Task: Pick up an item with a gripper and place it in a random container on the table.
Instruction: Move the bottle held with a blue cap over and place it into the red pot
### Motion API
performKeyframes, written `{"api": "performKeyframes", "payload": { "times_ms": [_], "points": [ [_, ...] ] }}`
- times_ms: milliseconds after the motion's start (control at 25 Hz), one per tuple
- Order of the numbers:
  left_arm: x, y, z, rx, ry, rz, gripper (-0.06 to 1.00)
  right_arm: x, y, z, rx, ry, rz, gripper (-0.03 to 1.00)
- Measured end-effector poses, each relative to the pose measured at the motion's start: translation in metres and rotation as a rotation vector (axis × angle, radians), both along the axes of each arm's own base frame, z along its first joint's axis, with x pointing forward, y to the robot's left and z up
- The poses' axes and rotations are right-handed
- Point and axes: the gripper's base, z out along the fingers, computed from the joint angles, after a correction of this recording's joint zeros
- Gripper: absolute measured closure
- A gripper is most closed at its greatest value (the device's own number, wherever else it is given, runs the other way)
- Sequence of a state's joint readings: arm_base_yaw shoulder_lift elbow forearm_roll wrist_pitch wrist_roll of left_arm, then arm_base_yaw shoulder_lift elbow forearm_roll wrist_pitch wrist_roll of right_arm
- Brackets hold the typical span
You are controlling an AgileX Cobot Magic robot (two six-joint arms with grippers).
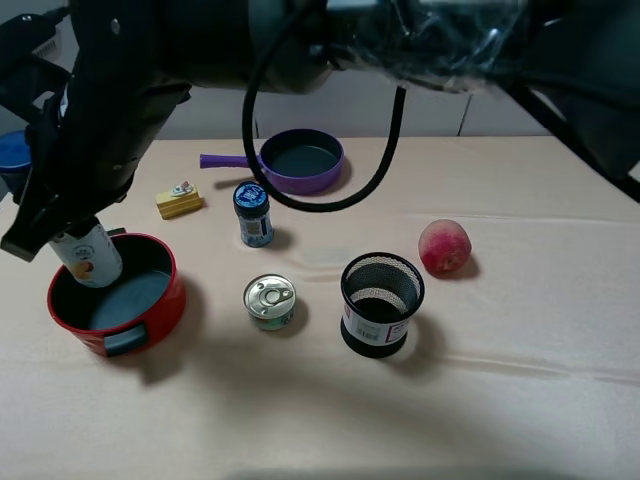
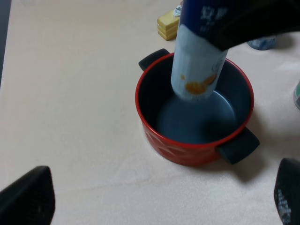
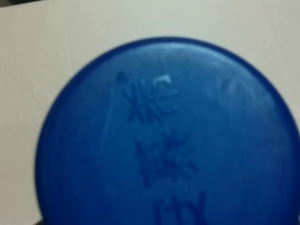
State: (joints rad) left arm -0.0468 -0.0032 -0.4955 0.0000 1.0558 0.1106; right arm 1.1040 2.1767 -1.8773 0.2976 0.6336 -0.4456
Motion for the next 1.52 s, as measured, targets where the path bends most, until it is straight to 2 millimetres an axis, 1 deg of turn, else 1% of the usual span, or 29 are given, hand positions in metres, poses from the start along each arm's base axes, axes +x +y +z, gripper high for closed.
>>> {"api": "performKeyframes", "payload": {
  "times_ms": [280,920,1080,1520],
  "points": [
    [0.0,0.0,0.0,0.0,0.0,0.0,0.0,-0.002,0.007,-0.023,-0.032,0.012,0.008,0.61],
    [0.0,0.0,0.0,0.0,0.0,0.0,0.0,0.002,0.013,-0.056,-0.066,0.024,-0.001,0.61],
    [0.0,0.0,0.0,0.0,0.0,0.0,0.0,0.002,0.014,-0.061,-0.077,0.021,0.001,0.61],
    [0.0,0.0,0.0,0.0,0.0,0.0,0.0,0.004,0.013,-0.061,-0.084,-0.003,0.007,0.61]
  ]
}}
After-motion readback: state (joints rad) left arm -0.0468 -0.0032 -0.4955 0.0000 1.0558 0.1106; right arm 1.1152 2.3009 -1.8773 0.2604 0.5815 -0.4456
